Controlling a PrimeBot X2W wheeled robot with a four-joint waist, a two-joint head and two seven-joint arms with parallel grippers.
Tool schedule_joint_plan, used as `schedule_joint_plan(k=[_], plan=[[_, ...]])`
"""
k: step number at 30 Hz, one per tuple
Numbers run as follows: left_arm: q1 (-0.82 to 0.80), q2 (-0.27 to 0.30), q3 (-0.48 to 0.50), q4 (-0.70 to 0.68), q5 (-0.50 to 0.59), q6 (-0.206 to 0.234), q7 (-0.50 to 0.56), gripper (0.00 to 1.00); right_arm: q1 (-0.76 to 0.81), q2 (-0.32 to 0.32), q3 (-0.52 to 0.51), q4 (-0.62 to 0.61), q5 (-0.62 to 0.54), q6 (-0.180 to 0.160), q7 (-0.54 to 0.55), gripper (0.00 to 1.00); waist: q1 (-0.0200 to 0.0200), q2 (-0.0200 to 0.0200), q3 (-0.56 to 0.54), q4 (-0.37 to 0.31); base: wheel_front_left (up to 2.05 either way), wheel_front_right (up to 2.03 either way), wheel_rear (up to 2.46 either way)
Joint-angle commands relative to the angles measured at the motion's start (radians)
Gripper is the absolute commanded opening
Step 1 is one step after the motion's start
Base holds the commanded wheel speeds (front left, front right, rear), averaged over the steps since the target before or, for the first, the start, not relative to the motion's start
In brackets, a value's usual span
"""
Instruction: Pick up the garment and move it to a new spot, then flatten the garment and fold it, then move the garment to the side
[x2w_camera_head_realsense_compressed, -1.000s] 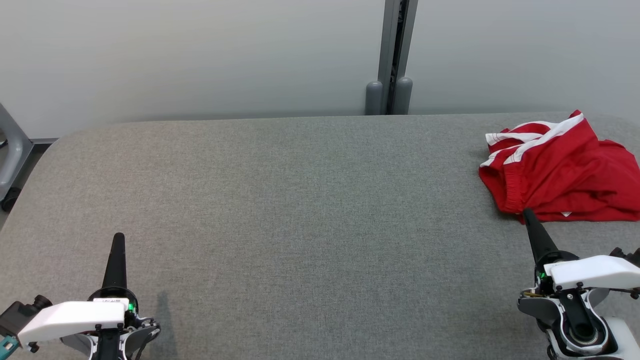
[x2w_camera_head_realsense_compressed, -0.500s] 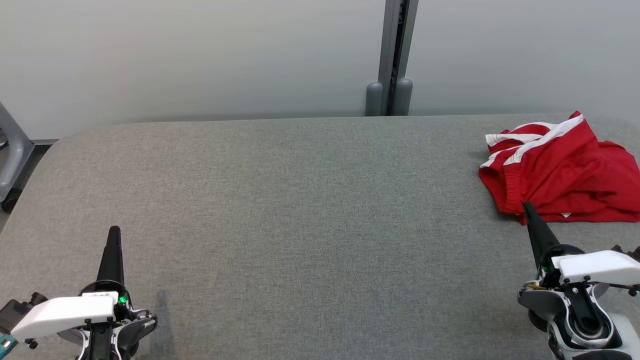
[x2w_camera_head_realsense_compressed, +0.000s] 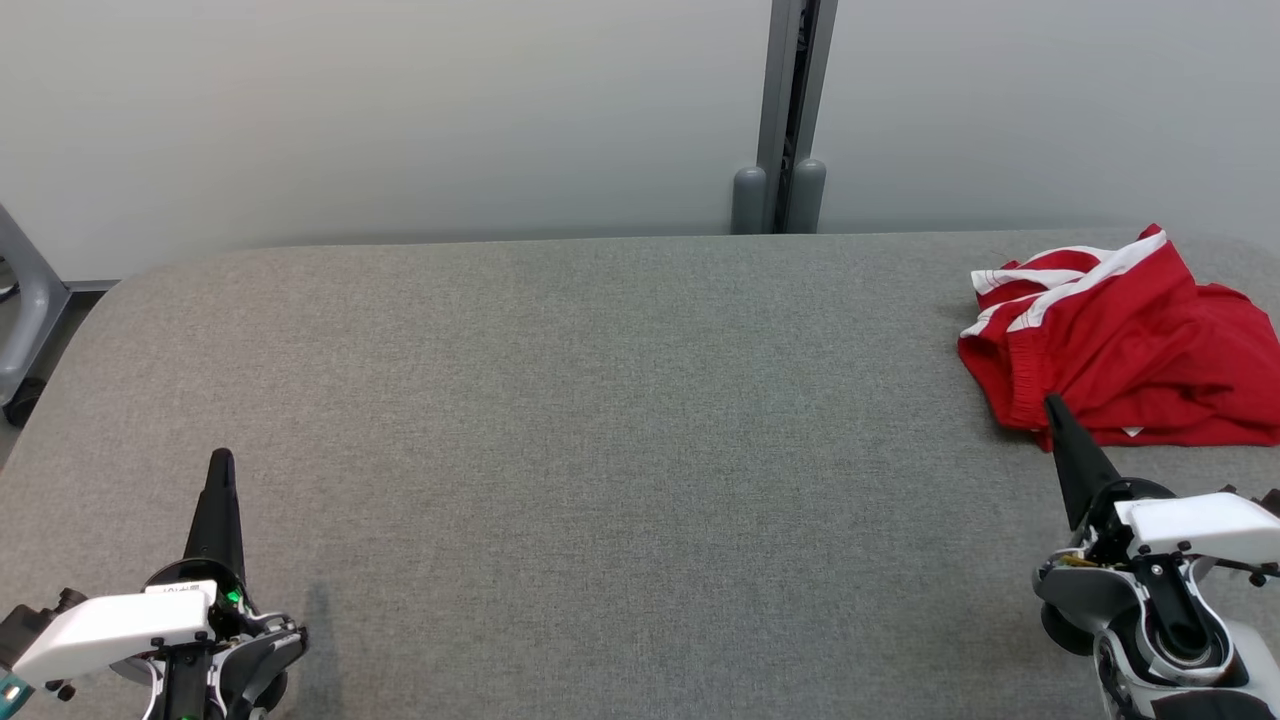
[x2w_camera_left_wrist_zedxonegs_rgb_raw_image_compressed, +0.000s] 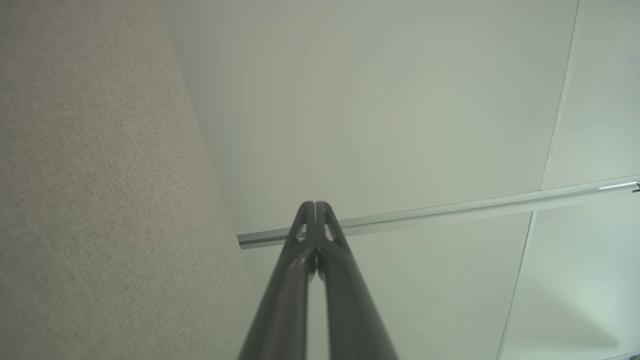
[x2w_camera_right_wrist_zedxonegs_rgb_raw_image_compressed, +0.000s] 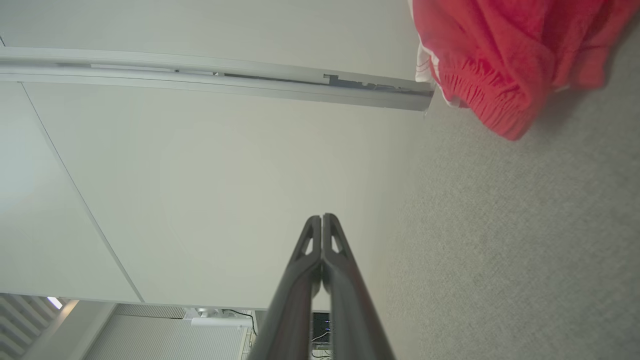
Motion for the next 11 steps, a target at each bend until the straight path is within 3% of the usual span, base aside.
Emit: schedule_joint_plan(k=[1, 11], plan=[[-0.024, 0.002, 0.007, -0.007, -0.021, -0.002, 0.005, 0.0, -0.011, -0.002, -0.006, 0.003, 0.023, 0.002, 0.009, 0.0, 0.0, 0.0, 0.0, 0.0, 0.0, 0.0, 0.0], [-0.027, 0.002, 0.013, -0.008, -0.074, -0.002, 0.02, 0.0, -0.023, -0.001, -0.013, 0.01, 0.078, 0.002, 0.027, 0.0, 0.0, 0.0, -0.002, 0.001, 0.0, 0.0, 0.0]])
